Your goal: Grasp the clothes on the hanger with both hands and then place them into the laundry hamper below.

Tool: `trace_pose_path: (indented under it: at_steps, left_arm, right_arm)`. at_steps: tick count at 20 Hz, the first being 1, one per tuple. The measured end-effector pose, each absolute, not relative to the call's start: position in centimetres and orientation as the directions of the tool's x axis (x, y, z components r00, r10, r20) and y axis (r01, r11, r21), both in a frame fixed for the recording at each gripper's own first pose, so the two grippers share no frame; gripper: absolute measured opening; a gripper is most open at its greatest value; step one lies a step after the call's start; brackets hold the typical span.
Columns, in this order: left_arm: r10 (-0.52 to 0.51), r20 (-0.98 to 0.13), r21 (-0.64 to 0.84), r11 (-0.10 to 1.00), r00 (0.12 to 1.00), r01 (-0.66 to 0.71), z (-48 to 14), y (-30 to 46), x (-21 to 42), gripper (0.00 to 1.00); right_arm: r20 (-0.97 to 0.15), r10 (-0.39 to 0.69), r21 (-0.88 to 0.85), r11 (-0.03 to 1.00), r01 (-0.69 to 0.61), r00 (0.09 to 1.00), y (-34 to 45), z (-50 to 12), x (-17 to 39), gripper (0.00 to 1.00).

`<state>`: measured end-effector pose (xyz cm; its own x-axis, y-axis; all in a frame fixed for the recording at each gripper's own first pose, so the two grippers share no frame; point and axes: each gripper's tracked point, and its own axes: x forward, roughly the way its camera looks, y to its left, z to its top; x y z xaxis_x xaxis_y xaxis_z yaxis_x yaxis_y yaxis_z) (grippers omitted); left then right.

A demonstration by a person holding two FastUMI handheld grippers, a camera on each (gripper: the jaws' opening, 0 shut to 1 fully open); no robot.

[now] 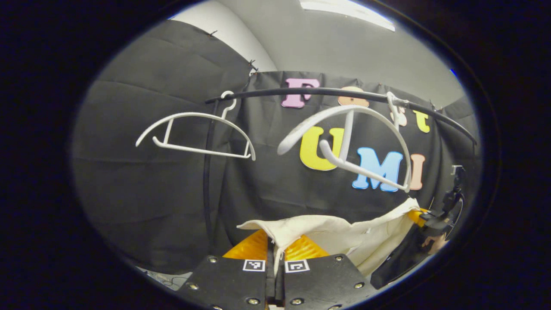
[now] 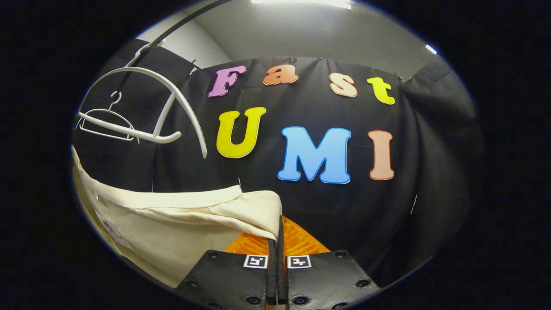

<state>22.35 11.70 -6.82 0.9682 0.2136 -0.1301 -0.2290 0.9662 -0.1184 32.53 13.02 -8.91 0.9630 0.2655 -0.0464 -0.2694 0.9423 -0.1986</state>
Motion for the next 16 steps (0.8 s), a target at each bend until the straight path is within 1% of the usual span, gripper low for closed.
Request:
trace_pose_path:
  at_steps: [1,2,4,8,9,10,13,16]
  left_arm:
    - [0.208,-0.141,-0.131,0.965,0.968,-0.226,-7.4,11.5,21.7,0.01]
    - [0.199,-0.148,-0.141,0.965,0.969,-0.22,-7.9,11.2,21.0,0.02]
    - [0.177,-0.18,-0.164,0.965,0.968,-0.206,-9.1,11.3,19.7,0.02]
    - [0.094,-0.223,-0.185,0.973,0.97,-0.137,-10.1,11.2,17.6,0.02]
    - [0.072,-0.225,-0.178,0.977,0.972,-0.114,-10.0,11.2,17.2,0.02]
    - [0.047,-0.224,-0.175,0.981,0.973,-0.087,-10.0,11.2,16.6,0.02]
    - [-0.047,-0.231,-0.185,0.983,0.972,0.004,-10.8,9.9,15.1,0.02]
    - [-0.129,-0.25,-0.152,0.984,0.96,0.093,-12.7,8.6,13.8,0.02]
  right_arm:
    - [-0.058,0.256,-0.192,0.946,-0.262,0.965,12.5,-9.2,31.6,0.05]
    - [-0.067,0.245,-0.186,0.949,-0.253,0.967,12.0,-9.3,30.6,0.02]
    - [-0.091,0.216,-0.182,0.956,-0.23,0.972,11.1,-9.5,28.2,0.02]
    - [-0.111,0.152,-0.178,0.969,-0.17,0.982,9.5,-9.1,23.1,0.02]
    - [-0.115,0.135,-0.18,0.971,-0.154,0.984,9.1,-9.1,21.7,0.0]
    - [-0.119,0.119,-0.178,0.974,-0.139,0.986,8.9,-9.0,20.3,0.02]
    - [-0.132,0.087,-0.168,0.98,-0.109,0.987,8.7,-9.3,16.0,0.02]
    - [-0.157,0.055,-0.173,0.982,-0.082,0.986,8.7,-10.5,12.3,0.02]
